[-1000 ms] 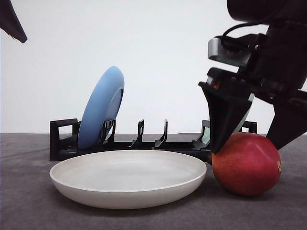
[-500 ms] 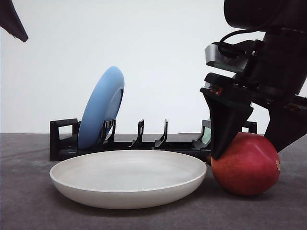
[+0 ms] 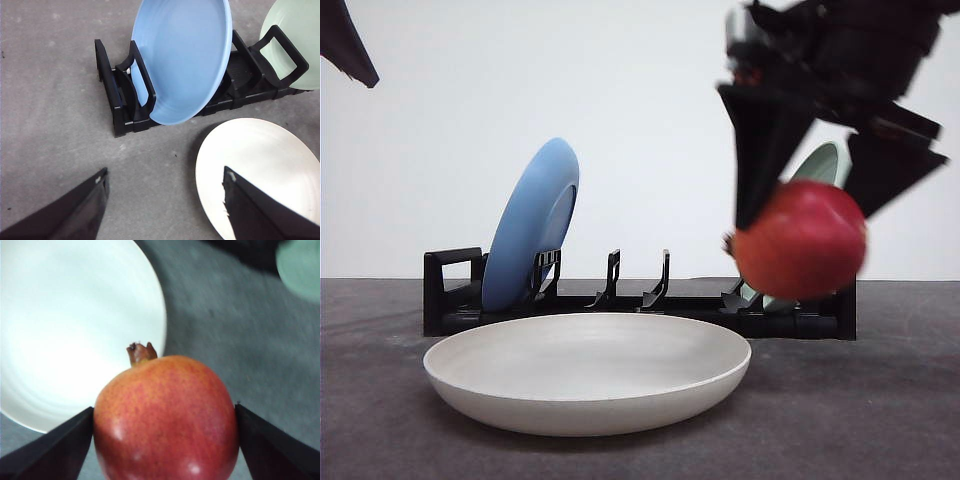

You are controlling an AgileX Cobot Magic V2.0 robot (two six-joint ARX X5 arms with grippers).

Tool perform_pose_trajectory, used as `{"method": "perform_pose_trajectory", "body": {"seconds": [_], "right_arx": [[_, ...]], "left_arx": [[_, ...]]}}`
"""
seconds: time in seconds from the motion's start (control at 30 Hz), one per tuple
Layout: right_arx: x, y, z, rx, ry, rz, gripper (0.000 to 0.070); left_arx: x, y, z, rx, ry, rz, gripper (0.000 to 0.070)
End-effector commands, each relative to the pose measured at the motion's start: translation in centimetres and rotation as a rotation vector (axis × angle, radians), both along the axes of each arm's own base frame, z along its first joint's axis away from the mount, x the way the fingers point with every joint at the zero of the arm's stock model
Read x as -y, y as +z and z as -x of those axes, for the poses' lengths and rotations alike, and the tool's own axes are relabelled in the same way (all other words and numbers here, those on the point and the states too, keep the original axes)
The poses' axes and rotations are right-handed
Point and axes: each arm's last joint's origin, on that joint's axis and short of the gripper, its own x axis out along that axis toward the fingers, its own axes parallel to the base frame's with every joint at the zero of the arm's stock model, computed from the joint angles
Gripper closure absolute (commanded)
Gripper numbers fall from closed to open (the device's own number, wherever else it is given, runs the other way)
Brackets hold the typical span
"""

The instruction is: Place pomegranate in white plate

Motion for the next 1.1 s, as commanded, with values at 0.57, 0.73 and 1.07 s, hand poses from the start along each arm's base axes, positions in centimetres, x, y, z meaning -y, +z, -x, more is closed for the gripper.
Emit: {"method": "perform_pose_trajectory", "body": {"seconds": [0.57, 0.73, 1.07], "right_arx": [[-9.4, -4.6, -2.3, -0.010, 0.216, -0.037, 0.0242], [-10.3, -5.0, -2.1, 0.008, 0.239, -0.052, 0.0242], [-10.6, -4.9, -2.0, 0.023, 0.246, -0.060, 0.0214]], "left_arx": [[0.1, 0.2, -0.2, 0.020, -0.010, -0.005, 0.0270], [0.1, 0.2, -0.2, 0.020, -0.010, -0.004, 0.0270], [0.1, 0.2, -0.2, 0.019, -0.010, -0.004, 0.0270]]}}
